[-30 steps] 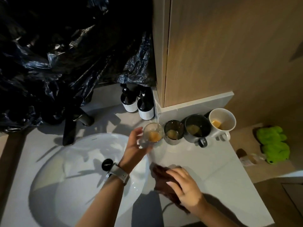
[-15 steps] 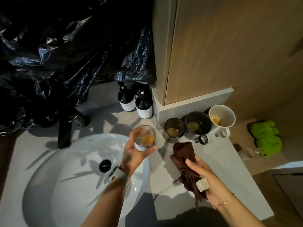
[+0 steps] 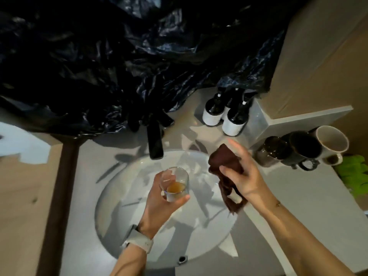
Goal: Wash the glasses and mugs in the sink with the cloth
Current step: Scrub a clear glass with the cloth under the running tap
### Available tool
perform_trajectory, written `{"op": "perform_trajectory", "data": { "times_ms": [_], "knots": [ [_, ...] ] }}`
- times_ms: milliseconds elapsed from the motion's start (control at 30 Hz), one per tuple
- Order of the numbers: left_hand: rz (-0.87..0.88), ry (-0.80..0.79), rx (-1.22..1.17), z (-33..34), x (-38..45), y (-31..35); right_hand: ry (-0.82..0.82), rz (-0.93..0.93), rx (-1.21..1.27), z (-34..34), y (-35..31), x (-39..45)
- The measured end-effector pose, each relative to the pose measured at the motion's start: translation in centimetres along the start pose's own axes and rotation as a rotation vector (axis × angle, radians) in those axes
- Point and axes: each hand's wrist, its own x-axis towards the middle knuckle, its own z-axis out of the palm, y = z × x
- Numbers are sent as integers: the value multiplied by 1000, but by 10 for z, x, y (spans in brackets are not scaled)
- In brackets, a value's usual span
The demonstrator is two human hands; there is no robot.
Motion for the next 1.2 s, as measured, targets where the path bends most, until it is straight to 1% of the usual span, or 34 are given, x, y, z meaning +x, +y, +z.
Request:
{"op": "perform_trajectory", "data": {
  "times_ms": [33,133,233,300,400,533,600,667,833,933,1100,1200],
  "knots": [
    [0,11,-5,-9,1,-5,-28,9,-91,9,-2,11],
    [-16,42,-27,-32,9,-16,-70,166,-186,36,-16,43],
    [-34,63,-40,-44,23,-21,-131,159,-374,58,-34,72],
    [-42,74,-42,-47,33,-23,-150,129,-410,71,-44,89],
    [-52,91,-27,-46,44,-27,-165,130,-335,89,-59,110],
    [-39,108,21,-44,52,-31,-236,171,-82,102,-60,125],
    [-36,108,39,-44,56,-32,-240,184,30,104,-58,127],
    [-31,106,58,-44,59,-33,-228,188,86,105,-58,126],
    [-19,106,81,-47,64,-35,-155,177,157,109,-64,126],
    [-27,103,94,-49,64,-38,-150,204,190,110,-70,129],
    [-14,85,101,-52,67,-38,-179,181,121,107,-73,125],
    [-4,78,98,-52,68,-39,-195,212,71,99,-69,113]
  ]
}}
